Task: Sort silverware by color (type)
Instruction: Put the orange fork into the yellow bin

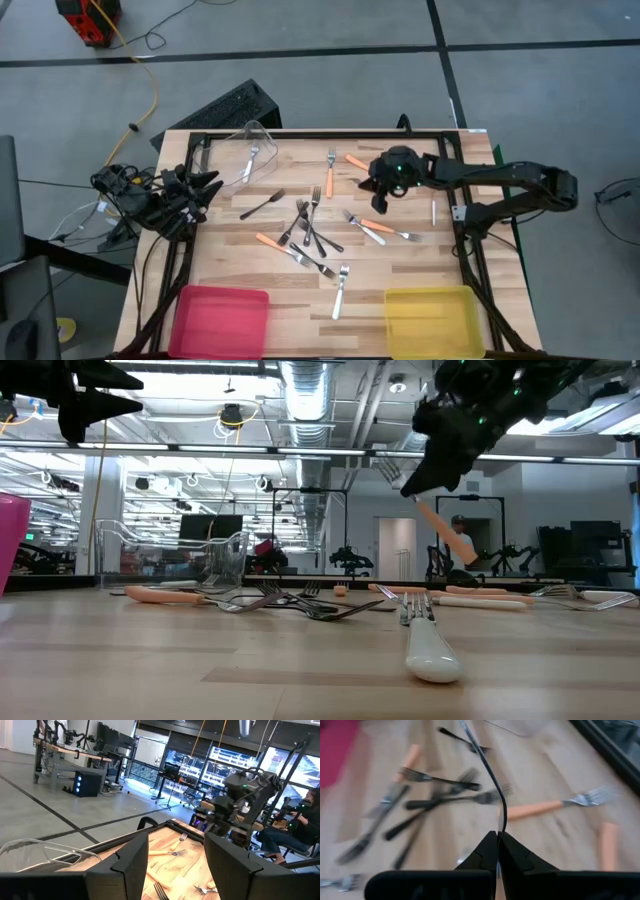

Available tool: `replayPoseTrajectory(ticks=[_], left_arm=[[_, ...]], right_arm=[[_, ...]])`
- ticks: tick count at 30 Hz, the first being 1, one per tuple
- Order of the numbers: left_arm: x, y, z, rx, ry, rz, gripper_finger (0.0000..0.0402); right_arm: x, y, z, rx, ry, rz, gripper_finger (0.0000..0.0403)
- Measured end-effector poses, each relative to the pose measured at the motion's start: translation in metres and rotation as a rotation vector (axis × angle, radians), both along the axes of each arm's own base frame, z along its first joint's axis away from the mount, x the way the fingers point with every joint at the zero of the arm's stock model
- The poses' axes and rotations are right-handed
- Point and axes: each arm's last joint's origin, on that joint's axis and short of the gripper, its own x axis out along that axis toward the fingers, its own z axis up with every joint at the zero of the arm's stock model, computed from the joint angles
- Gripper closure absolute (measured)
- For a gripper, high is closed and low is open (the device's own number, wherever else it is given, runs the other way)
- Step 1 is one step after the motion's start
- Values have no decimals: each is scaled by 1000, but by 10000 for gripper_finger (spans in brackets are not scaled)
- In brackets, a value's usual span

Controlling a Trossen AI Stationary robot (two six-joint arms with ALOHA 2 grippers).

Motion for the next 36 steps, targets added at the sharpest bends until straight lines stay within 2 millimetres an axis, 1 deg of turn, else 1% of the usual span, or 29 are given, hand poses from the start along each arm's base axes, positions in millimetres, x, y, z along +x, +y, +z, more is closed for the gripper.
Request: replayPoseTrajectory(ticks=[6,13,17,24,33,36], left_arm=[[0,0,0,0,0,0,223],[0,0,0,0,0,0,223],[0,0,0,0,0,0,223],[0,0,0,0,0,0,223],[0,0,0,0,0,0,223],[0,0,0,0,0,0,223]], right_arm=[[-3,32,16,63,-75,67,375],[-11,70,31,194,-142,137,372],[-16,95,36,292,-153,187,374],[-28,138,38,461,-110,267,374],[-48,184,36,637,-23,241,374],[-60,197,31,699,59,197,374]])
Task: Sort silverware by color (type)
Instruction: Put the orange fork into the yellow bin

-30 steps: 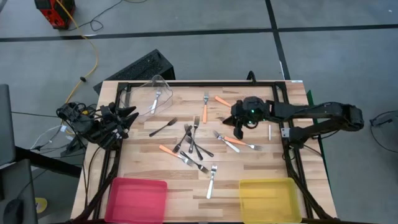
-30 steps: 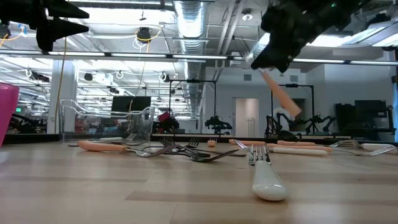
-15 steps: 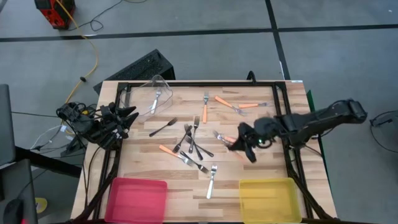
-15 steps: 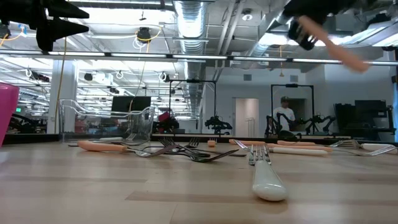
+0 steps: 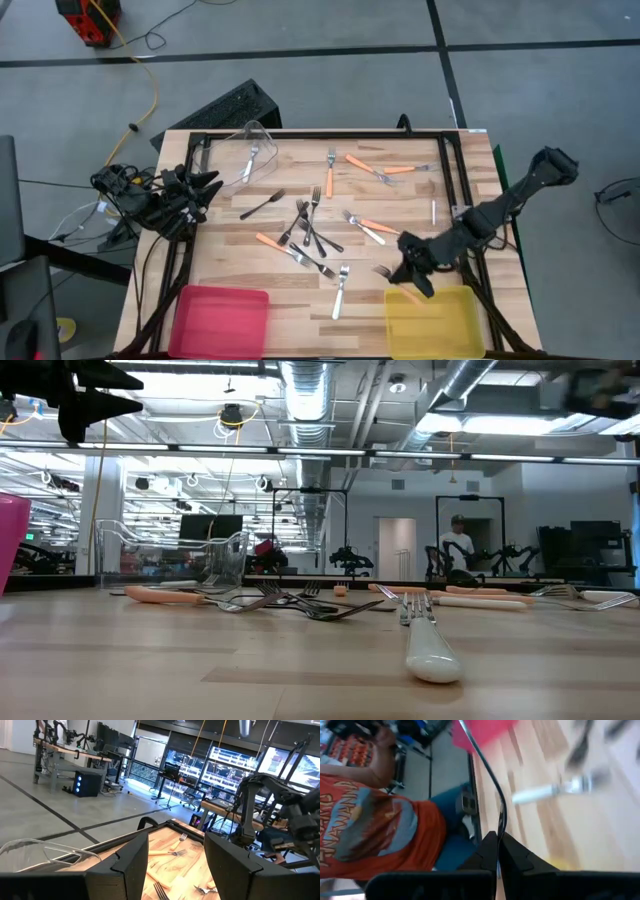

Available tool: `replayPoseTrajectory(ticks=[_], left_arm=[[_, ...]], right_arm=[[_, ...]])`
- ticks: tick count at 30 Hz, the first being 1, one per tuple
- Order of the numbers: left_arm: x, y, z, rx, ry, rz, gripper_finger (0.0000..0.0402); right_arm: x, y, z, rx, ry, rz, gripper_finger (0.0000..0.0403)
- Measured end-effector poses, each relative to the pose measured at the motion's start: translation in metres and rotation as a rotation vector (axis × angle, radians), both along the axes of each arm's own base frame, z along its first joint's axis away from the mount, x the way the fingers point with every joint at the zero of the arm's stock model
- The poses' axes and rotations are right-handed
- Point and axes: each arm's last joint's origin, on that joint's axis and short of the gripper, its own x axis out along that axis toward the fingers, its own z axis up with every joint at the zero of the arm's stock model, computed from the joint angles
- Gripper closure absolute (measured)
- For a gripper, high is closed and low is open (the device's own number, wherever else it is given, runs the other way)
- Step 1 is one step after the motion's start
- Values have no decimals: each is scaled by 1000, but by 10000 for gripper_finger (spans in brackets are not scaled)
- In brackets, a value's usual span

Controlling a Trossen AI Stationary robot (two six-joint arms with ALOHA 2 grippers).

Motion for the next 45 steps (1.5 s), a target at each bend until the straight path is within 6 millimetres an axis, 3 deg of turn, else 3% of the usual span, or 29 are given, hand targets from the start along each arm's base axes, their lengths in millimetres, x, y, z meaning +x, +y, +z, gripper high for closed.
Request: replayPoseTrajectory(ticks=[7,15,25,32,40,45], left_arm=[[0,0,-2,10,16,6,223],[0,1,-3,2,22,31,223],[-1,1,-11,-51,36,54,223],[-1,1,-11,-68,24,54,223],[-1,1,-11,-69,23,55,223],[-1,1,-11,-69,23,55,223]], right_arm=[[-31,19,-18,47,276,-127,374],[-49,34,-30,11,373,-192,374],[-40,58,-66,-76,617,-71,374],[-24,72,-73,-204,604,53,376],[-13,83,-88,-225,742,250,376],[-5,91,-90,-210,670,330,376]])
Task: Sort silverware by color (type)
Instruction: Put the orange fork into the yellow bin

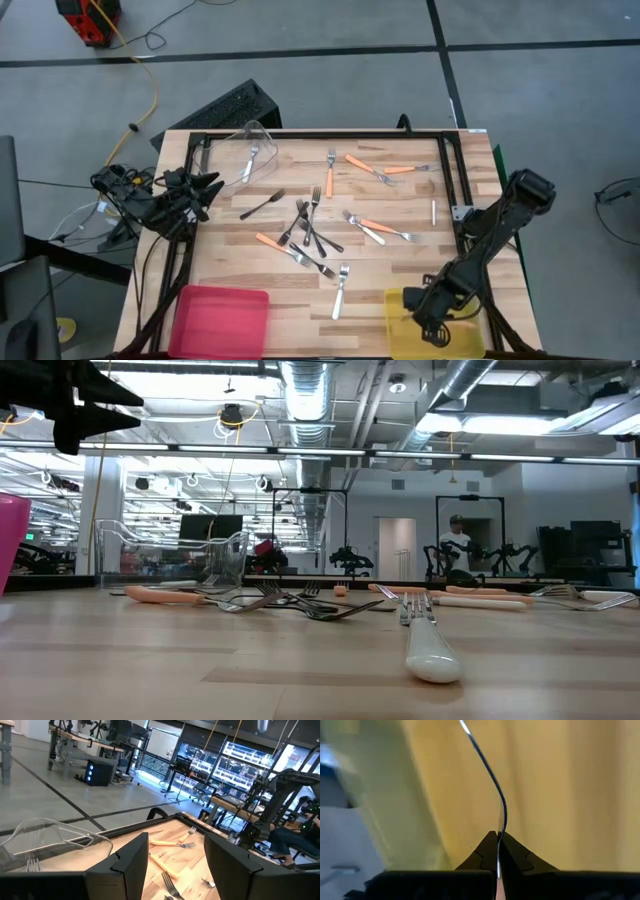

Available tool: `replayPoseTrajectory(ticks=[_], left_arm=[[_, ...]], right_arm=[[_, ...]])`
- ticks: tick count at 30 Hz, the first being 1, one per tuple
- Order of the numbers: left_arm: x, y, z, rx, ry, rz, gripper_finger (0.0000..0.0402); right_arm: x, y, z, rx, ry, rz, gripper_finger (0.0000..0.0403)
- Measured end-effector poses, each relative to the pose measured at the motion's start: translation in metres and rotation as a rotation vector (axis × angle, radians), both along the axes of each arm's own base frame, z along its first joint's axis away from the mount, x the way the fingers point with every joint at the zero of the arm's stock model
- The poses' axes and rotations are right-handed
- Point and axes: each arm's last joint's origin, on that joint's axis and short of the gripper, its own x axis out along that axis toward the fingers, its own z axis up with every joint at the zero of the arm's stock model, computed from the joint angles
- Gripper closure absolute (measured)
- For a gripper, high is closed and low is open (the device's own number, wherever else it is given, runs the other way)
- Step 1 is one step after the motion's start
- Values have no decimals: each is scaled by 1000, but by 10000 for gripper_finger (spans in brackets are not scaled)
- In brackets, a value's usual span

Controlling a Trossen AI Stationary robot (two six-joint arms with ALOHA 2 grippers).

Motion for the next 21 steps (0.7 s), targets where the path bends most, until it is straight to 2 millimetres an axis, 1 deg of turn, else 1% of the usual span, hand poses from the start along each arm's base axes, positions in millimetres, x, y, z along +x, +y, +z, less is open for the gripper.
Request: replayPoseTrajectory(ticks=[2,10,21], left_arm=[[0,0,0,0,0,0,223],[0,1,-1,9,10,26,223],[0,1,-1,9,11,26,223]], right_arm=[[3,3,0,24,-28,13,376],[5,3,1,39,-45,18,376],[8,11,-25,1,28,55,376]])
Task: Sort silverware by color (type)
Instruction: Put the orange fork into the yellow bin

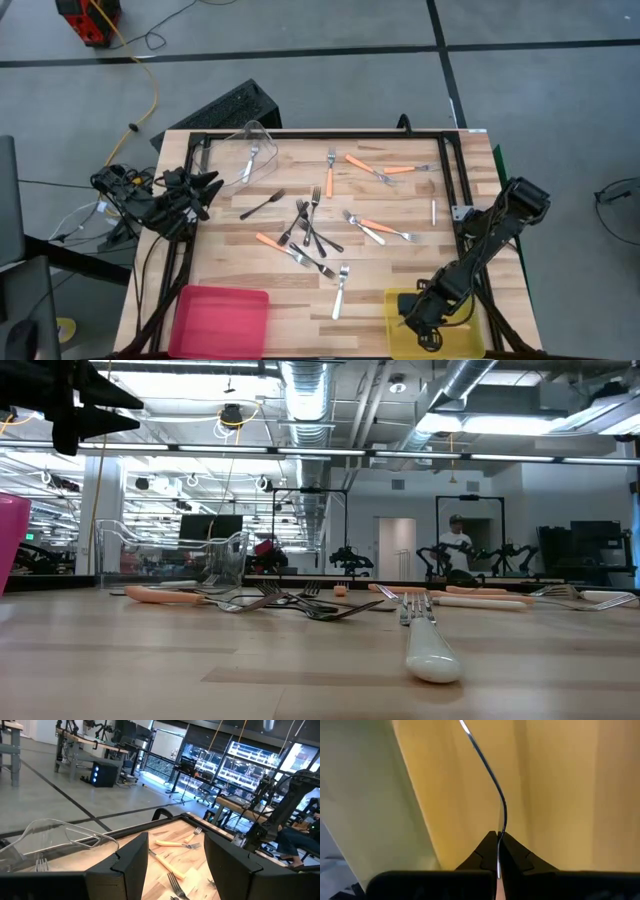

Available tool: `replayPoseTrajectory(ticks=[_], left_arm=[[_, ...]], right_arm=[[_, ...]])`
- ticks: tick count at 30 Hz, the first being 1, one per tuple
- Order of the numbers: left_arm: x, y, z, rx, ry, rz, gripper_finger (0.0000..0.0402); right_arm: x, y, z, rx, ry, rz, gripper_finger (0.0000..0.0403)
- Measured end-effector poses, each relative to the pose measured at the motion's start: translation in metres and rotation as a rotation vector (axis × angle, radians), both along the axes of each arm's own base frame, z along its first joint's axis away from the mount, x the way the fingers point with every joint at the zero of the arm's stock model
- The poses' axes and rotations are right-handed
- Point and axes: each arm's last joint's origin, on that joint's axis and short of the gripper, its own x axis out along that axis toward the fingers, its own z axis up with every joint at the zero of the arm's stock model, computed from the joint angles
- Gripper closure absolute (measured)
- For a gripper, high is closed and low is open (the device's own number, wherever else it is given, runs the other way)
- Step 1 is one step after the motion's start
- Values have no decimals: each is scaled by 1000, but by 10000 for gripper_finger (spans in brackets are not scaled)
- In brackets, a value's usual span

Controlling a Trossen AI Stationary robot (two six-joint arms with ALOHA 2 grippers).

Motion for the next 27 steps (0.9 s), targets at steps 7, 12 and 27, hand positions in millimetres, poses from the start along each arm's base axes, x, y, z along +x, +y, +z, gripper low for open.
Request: replayPoseTrajectory(ticks=[7,12,27], left_arm=[[0,0,0,0,0,0,223],[0,0,0,0,0,1,223],[0,0,0,1,0,0,223]], right_arm=[[1,1,-3,-19,-25,15,376],[0,1,-3,-28,-31,29,375],[2,-3,-5,-60,-27,15,360]])
